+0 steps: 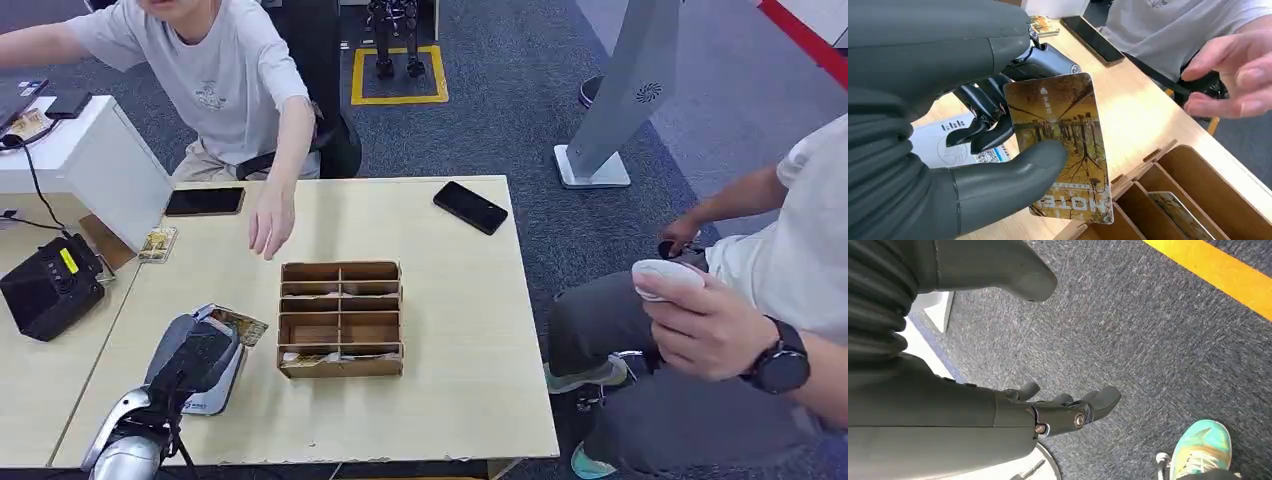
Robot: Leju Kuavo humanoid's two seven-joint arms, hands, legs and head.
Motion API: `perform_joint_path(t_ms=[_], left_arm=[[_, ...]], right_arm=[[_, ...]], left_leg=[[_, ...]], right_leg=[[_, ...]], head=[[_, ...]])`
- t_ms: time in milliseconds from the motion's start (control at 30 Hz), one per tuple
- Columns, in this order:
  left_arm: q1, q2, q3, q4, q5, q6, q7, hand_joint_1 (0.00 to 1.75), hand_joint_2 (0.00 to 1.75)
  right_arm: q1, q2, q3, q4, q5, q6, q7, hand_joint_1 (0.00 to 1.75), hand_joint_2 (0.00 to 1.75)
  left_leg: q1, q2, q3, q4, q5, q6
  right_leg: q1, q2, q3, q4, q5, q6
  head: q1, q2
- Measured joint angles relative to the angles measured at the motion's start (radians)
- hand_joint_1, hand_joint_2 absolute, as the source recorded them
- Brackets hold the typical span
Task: Pass the card to the sensor for recognition and then transmit it.
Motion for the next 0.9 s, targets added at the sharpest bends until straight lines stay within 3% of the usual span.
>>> perform_joint_path(t_ms=[33,100,167,233,900], left_arm=[[-0.063,0.017,-0.009,0.01,-0.091,0.063,-0.032,1.75,1.75],[-0.276,0.061,-0.018,0.081,-0.307,0.203,-0.091,1.75,1.75],[-0.439,0.086,-0.019,0.152,-0.374,0.226,-0.12,1.75,1.75],[-0.51,0.101,-0.022,0.183,-0.376,0.23,-0.122,1.75,1.75],[-0.534,0.143,-0.029,0.219,-0.339,0.236,-0.107,1.75,1.75]], right_arm=[[-0.003,-0.005,0.007,0.009,0.0,-0.007,-0.012,0.0,1.75],[-0.024,-0.024,0.024,0.047,0.0,-0.035,-0.021,0.0,1.75],[-0.049,-0.043,0.034,0.087,0.0,-0.065,-0.025,0.0,1.75],[-0.059,-0.055,0.045,0.121,0.0,-0.079,-0.025,0.0,1.75],[-0.064,-0.092,0.066,0.249,0.0,-0.111,-0.012,0.0,1.75]], left_leg=[[0.001,-0.002,-0.006,0.004,0.002,0.0],[0.007,-0.014,-0.023,0.006,0.012,-0.005],[0.008,-0.009,-0.023,0.004,0.014,-0.006],[0.007,-0.003,-0.019,0.004,0.014,-0.006],[0.007,-0.001,-0.023,0.005,0.014,-0.006]], right_leg=[[0.002,-0.001,-0.007,0.0,0.003,0.0],[0.008,-0.012,-0.012,0.001,0.009,-0.002],[0.006,-0.009,-0.014,0.002,0.014,-0.004],[0.006,-0.002,-0.013,0.002,0.014,-0.003],[0.007,0.001,-0.018,0.002,0.015,-0.003]], head=[[-0.003,0.0],[0.002,0.0],[0.005,0.0],[0.002,0.0],[0.001,0.0]])
